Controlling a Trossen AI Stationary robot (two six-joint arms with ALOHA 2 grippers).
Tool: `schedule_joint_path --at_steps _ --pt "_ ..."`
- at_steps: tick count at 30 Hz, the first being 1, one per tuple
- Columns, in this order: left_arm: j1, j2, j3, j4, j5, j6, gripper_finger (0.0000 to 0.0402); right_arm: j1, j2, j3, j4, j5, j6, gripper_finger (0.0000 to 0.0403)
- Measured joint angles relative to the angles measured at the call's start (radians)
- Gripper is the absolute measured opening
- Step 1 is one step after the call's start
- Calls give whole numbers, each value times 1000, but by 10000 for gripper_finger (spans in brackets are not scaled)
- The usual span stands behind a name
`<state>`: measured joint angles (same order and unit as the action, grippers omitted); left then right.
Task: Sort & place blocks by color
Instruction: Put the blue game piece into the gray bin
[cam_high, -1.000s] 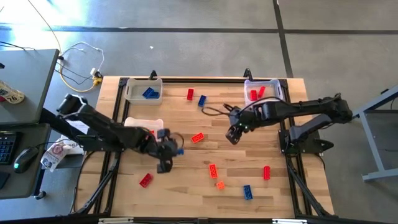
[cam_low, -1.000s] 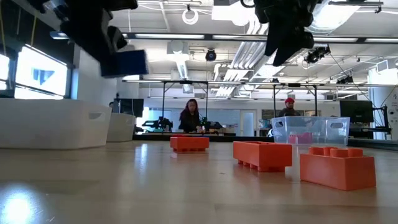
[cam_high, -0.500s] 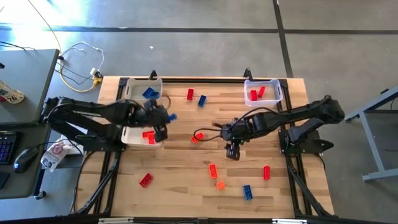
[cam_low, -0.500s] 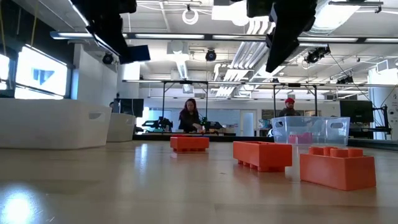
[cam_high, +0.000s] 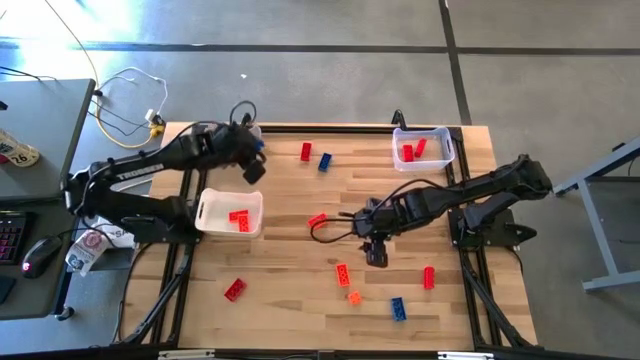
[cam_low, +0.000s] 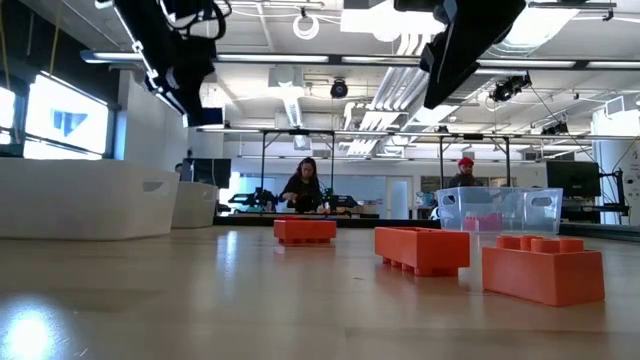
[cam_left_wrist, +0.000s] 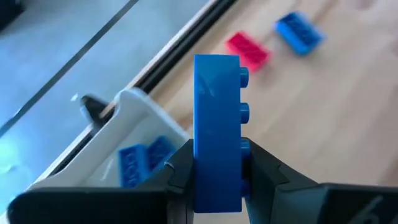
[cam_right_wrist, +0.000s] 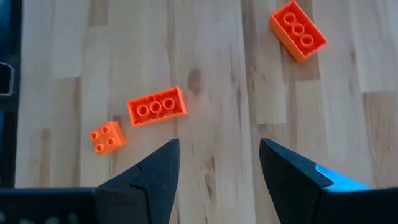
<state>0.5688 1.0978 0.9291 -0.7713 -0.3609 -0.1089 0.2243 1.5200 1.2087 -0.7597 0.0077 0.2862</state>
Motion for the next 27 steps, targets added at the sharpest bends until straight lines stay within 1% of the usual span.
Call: schedule_joint_path --at_steps 8,13,15,18,27 --pt "252 92 0 -26 10 14 70 1 0 0 37 -18 11 206" --pt "358 172 0 -26 56 26 70 2 0 0 37 -100 27 206" --pt "384 202 0 -26 81 26 71 9 0 0 37 -107 27 206" --pt "406 240 0 -25 89 25 71 28 0 0 37 -115 22 206" --pt "413 305 0 -8 94 -13 72 110 44 0 48 -122 53 206"
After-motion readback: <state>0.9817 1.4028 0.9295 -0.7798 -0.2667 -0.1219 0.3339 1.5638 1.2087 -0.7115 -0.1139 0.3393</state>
